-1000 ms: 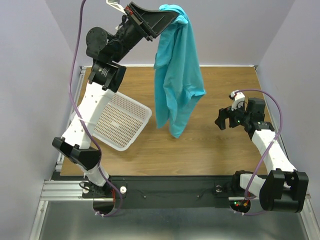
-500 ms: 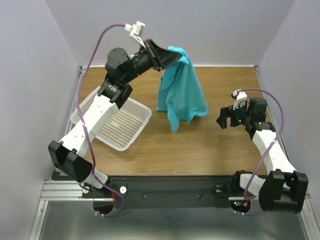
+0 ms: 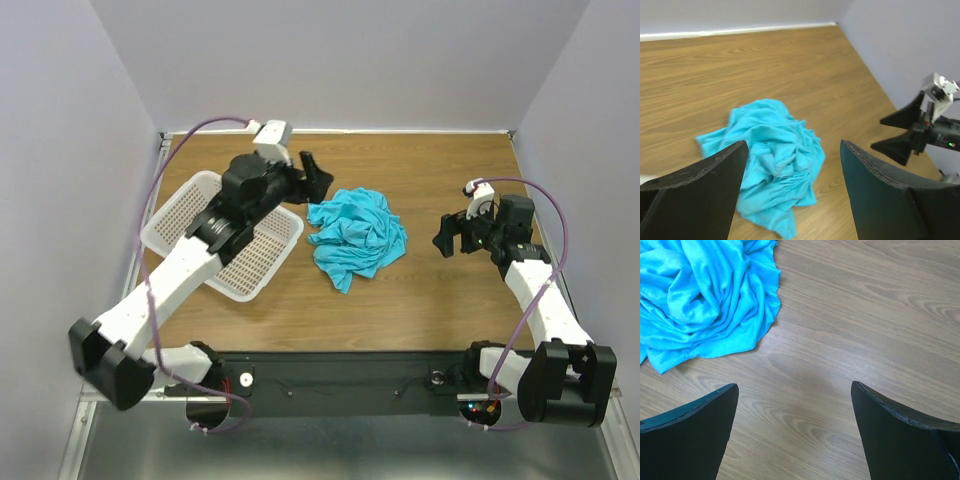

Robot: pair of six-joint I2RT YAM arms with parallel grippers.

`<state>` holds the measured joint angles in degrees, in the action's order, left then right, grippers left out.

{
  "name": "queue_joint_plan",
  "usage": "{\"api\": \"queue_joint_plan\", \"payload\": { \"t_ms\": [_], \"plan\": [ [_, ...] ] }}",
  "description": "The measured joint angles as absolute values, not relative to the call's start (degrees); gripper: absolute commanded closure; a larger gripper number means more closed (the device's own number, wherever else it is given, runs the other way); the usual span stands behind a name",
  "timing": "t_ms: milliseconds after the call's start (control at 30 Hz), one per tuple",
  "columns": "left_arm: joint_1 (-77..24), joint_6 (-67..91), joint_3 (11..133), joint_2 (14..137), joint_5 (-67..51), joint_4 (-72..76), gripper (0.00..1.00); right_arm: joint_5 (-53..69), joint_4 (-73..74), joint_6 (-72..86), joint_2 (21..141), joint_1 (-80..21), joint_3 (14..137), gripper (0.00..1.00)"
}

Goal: Fold and stack the t-shirts
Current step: Move the tshirt to the center of the board

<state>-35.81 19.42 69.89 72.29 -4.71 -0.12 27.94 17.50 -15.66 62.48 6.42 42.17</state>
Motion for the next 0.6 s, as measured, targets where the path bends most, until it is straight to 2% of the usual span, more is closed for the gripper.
{"api": "queue_joint_plan", "payload": {
  "t_ms": [167,267,433,600],
  "plan": [
    [-35.51,23.55,61.91,61.14,5.45,-3.01,0.12,28.51,17.5,-15.66,62.5,6.42,42.17,0.0],
    [-34.7,30.59,61.19,61.41,11.27,-7.7,0.03,28.86,17.5,-15.64,62.72,6.42,42.17,0.0],
    [-30.09,45.25,64.05,71.07,17.74,-19.38,0.02,28.95,17.5,-15.66,63.02,6.42,42.17,0.0],
    [-25.65,54.63,76.25,84.79,18.7,-30.02,0.1,28.93,17.47,-15.64,63.05,6.42,42.15,0.0]
  ]
}}
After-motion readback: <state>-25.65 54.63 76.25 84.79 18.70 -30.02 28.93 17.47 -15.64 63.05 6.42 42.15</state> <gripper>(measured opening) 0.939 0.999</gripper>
